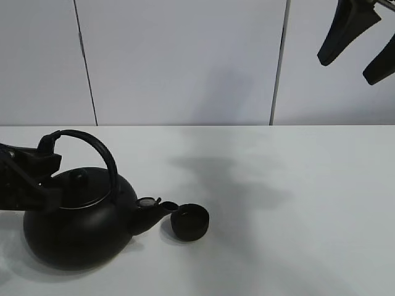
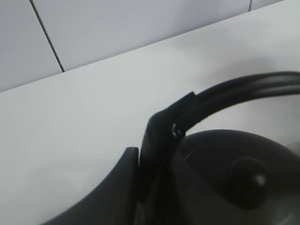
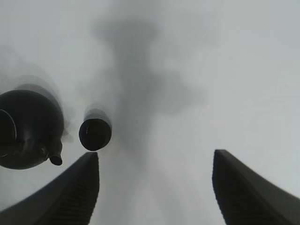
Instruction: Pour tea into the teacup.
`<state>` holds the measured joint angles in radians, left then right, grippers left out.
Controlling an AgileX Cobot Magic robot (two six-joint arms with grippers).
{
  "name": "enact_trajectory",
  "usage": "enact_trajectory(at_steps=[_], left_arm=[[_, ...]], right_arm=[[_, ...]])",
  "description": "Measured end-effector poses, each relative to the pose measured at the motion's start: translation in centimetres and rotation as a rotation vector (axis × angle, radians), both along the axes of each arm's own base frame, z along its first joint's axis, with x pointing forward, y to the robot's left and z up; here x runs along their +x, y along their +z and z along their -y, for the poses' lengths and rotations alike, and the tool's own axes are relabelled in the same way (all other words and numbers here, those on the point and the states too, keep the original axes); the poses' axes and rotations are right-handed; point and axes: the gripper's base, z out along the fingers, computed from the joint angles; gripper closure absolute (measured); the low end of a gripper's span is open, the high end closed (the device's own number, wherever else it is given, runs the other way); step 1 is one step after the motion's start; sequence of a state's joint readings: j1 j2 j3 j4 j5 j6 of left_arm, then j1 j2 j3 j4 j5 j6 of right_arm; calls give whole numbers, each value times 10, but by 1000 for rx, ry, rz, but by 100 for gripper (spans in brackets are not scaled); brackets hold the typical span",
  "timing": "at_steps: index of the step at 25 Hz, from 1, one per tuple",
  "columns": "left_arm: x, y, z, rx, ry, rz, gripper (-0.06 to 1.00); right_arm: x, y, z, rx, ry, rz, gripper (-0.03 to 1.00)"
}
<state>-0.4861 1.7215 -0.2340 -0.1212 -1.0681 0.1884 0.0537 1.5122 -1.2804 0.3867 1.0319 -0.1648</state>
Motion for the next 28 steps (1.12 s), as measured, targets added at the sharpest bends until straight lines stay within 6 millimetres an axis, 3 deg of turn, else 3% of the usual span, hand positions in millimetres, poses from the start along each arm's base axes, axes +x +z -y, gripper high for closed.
enact_trajectory(at_steps=[7, 18, 28], left_arm=[[3, 7, 1, -62, 12, 55, 63], [-22, 0, -11, -97, 26, -25, 60], [-41, 63, -20, -323, 13, 219, 60]], right_arm=[[1, 0, 0, 0, -3, 6, 49], [1, 0, 0, 0, -3, 11, 49], [1, 0, 0, 0, -4, 12, 49]])
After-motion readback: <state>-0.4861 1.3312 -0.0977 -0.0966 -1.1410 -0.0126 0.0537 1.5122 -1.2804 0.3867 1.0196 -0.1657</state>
